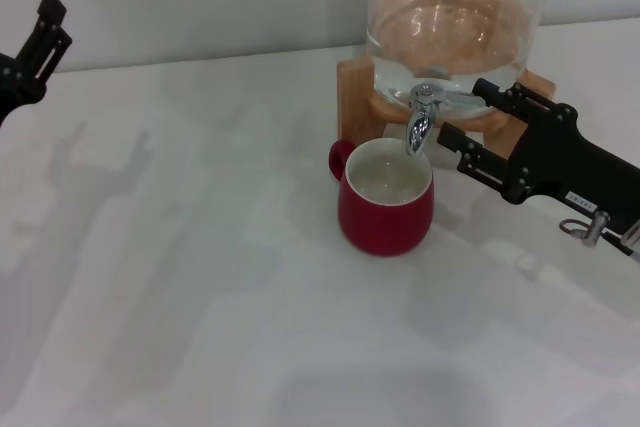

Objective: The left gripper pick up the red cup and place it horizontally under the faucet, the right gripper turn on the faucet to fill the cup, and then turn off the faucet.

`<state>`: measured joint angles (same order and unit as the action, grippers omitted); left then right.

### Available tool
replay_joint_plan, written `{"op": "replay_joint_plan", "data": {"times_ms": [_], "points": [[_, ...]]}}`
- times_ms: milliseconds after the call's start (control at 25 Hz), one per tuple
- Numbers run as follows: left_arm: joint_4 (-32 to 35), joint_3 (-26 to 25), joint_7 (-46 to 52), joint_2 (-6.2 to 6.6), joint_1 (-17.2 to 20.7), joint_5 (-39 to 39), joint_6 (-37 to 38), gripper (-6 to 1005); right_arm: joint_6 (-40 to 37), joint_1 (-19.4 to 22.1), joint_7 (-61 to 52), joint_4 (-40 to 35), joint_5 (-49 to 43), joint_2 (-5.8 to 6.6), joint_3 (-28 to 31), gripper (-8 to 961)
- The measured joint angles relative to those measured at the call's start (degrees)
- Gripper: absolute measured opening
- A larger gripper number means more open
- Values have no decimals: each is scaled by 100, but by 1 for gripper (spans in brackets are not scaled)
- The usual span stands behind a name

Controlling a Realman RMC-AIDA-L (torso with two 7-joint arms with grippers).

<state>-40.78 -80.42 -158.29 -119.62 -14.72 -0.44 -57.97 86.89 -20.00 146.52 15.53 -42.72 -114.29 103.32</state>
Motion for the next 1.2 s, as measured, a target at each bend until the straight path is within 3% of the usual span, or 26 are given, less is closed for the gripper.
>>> {"op": "replay_joint_plan", "data": {"times_ms": [1200], "points": [[0, -9, 0, 0, -8, -3, -5, 889, 69, 71, 0, 9, -2, 53, 2, 674]]}}
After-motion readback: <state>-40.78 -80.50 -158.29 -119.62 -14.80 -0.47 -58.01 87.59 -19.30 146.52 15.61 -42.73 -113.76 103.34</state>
